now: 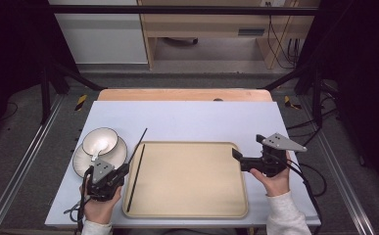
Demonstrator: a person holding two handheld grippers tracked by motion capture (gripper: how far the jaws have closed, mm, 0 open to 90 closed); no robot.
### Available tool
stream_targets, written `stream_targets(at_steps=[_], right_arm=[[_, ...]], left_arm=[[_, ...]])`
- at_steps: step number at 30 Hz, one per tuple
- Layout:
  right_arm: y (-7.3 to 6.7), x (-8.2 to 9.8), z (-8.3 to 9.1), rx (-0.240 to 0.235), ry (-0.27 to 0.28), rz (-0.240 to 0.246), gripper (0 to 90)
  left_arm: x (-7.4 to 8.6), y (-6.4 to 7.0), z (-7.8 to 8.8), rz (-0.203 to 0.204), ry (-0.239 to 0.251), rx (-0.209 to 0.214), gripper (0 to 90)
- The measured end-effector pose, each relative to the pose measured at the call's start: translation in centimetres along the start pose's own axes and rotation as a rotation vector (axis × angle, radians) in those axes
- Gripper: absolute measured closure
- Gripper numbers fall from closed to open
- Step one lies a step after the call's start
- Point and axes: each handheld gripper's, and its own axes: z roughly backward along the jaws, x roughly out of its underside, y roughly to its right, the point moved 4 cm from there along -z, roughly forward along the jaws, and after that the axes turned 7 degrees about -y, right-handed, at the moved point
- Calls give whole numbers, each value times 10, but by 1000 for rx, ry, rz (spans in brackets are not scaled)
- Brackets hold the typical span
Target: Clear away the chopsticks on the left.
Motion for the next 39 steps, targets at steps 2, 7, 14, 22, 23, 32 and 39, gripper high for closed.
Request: stream_targets(at_steps=[2,7,14,22,23,32,39], right_arm=[[0,0,0,-2,1,0,22],[0,0,1,-6,1,-4,22],[0,0,1,-8,5,-6,22],[0,0,1,-12,5,-7,23],[0,0,1,-13,4,-7,23],[-1,1,-1,-18,-1,-5,23],[-2,1,-1,-18,-1,-10,23]], left_arm=[[-1,1,2,14,8,-2,856],[-3,5,3,53,21,-5,856],[-4,13,1,151,37,-9,856],[4,21,-3,200,53,-19,856],[6,22,-3,209,54,-17,856],[20,33,-12,238,59,-10,856],[26,39,-19,234,50,-20,856]])
